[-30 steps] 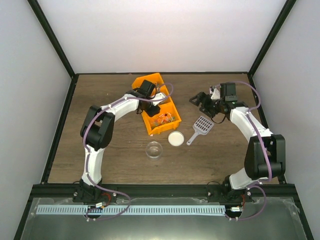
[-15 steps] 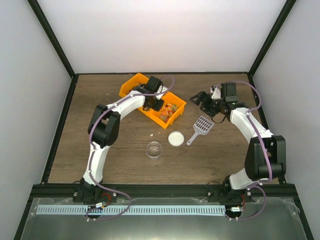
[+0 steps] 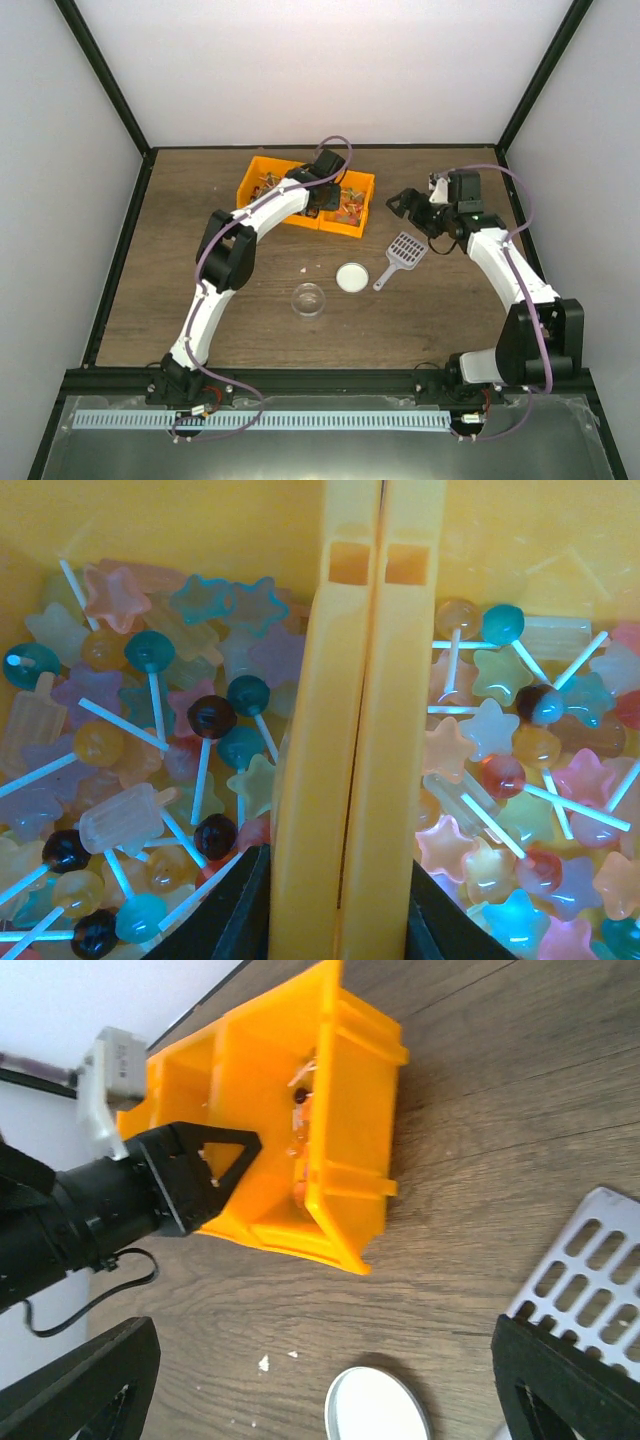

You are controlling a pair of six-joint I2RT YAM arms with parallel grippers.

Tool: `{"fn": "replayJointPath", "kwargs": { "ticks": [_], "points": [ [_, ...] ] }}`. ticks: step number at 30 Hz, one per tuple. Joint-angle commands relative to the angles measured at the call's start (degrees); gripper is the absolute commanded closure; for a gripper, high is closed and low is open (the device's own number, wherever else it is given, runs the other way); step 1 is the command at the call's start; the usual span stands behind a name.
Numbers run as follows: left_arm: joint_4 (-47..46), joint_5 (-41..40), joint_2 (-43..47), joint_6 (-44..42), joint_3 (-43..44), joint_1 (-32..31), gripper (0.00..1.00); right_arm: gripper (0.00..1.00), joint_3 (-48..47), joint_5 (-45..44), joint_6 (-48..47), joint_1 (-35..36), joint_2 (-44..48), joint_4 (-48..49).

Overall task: Pack the candies
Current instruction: Move the storage box to the center of the board.

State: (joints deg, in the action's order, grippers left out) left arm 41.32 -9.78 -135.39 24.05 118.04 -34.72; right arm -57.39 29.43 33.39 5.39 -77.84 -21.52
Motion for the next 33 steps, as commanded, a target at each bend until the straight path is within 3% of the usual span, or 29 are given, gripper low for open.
{"fn": "replayJointPath", "kwargs": {
  "ticks": [1,8,11,13,15,18,20,23,25,26,28,30,31,33],
  "points": [
    [1.00,2.23,-1.66,18.46,2.65,-0.69,0.95,0.08,-0.33,-7.13,-3.85,0.31,3.35,-4.51],
    [0.55,4.63,-1.41,23.88,0.62,-2.18,0.95,0.11,0.41,-17.53,-3.09,0.50,4.83,-6.74],
    [0.04,4.65,-1.04,24.55,0.40,-3.48,0.93,0.38,5.12,-12.50,3.07,-2.95,3.97,-3.67],
    [0.28,4.41,-0.89,24.78,0.77,-4.51,0.87,0.52,9.97,-1.49,5.06,-7.07,3.93,2.78],
    [0.32,4.34,-0.60,24.72,0.67,-5.21,0.83,0.61,13.44,2.60,5.64,-9.32,4.95,7.01],
    [0.51,4.04,0.18,23.26,-0.53,-5.71,0.75,0.58,13.28,-0.79,4.10,-9.42,7.62,6.95],
    [0.20,2.32,2.10,21.70,-2.51,-6.08,0.67,0.49,12.33,-2.92,3.21,-9.28,9.60,6.20],
    [-2.03,1.63,5.17,19.37,-6.62,-6.25,0.42,0.31,12.05,-6.10,1.43,-8.61,13.28,6.97],
    [-1.78,1.02,6.82,18.21,-8.10,-6.29,0.23,0.27,13.17,-6.75,-0.51,-8.35,14.37,8.79],
    [-1.28,0.57,7.83,17.74,-8.84,-6.29,0.17,0.30,13.45,-7.86,-0.02,-8.48,13.92,8.29],
    [-1.84,-1.77,11.31,16.45,-11.71,-6.52,0.02,0.57,13.22,-4.99,0.42,-10.26,10.23,6.87],
    [-4.47,-4.74,16.55,14.31,-16.00,-6.88,0.00,0.63,11.74,-0.67,-0.50,-11.14,5.19,4.76],
    [-5.95,-6.35,19.28,13.22,-18.43,-7.13,0.00,0.56,11.57,-0.70,-0.85,-10.68,3.98,4.70],
    [-9.00,-8.86,25.21,11.33,-23.57,-7.42,0.00,0.34,11.36,-6.24,-1.47,-6.47,5.57,5.09]
  ]
}}
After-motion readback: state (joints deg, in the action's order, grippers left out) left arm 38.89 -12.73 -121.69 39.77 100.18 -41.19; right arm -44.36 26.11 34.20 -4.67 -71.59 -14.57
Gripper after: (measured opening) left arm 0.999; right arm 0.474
